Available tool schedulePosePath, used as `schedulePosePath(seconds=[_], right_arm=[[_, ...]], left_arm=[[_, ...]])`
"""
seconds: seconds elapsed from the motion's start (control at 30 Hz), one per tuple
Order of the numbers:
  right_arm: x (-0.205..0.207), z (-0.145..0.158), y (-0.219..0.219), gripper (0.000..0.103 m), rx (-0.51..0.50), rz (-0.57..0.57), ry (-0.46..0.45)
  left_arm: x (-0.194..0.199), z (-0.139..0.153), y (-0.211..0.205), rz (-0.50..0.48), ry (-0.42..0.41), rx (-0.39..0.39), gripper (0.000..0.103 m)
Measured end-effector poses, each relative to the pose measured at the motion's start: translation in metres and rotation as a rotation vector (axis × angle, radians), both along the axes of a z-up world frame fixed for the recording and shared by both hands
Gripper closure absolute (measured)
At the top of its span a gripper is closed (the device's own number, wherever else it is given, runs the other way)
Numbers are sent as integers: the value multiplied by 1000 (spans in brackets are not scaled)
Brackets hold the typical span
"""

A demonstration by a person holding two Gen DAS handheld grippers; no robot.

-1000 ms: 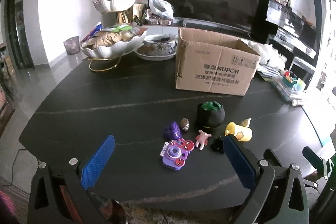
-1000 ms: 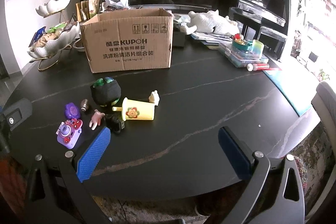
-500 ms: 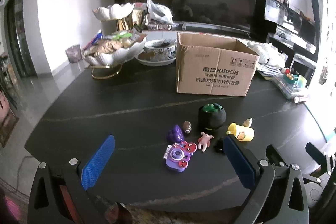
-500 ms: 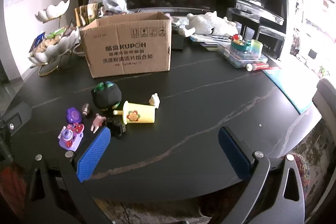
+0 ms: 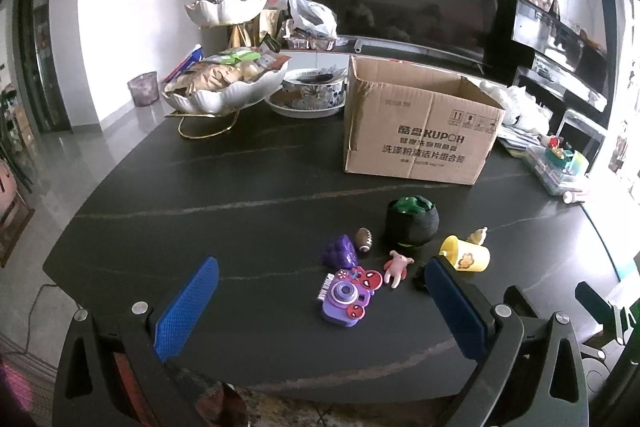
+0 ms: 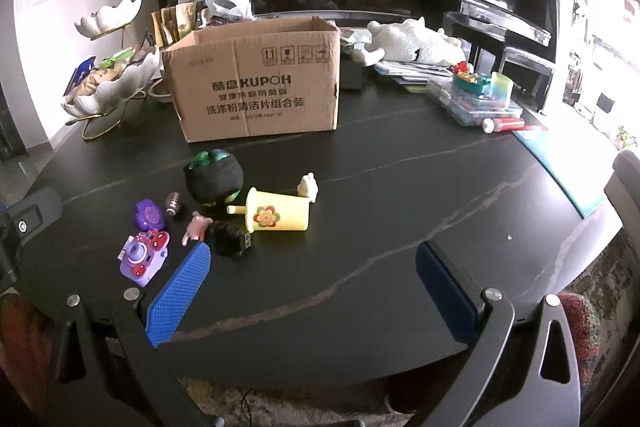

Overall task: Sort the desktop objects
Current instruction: 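Move both tools toward the toys in front of the cardboard box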

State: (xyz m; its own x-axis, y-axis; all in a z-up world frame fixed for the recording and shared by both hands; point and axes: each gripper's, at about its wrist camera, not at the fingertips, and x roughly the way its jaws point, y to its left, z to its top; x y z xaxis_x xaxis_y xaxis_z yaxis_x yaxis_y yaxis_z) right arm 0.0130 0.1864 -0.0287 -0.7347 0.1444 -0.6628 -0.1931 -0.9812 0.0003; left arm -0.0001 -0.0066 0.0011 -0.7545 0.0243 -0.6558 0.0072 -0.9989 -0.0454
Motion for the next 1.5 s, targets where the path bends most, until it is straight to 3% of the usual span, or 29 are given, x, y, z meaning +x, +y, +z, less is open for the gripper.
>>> schedulePosePath(seconds=[0.5, 1.1, 1.5], right_arm=[[-1, -4, 3, 1, 2, -17, -17], [-14, -26, -1, 2, 35, 24, -67], [-25, -38, 1, 3, 44, 29, -99]], left_arm=[[-5, -11, -1, 12, -20, -22, 1], [-22, -56, 12, -42, -139, -84, 1], [-31, -71, 17, -68, -159, -104, 1]])
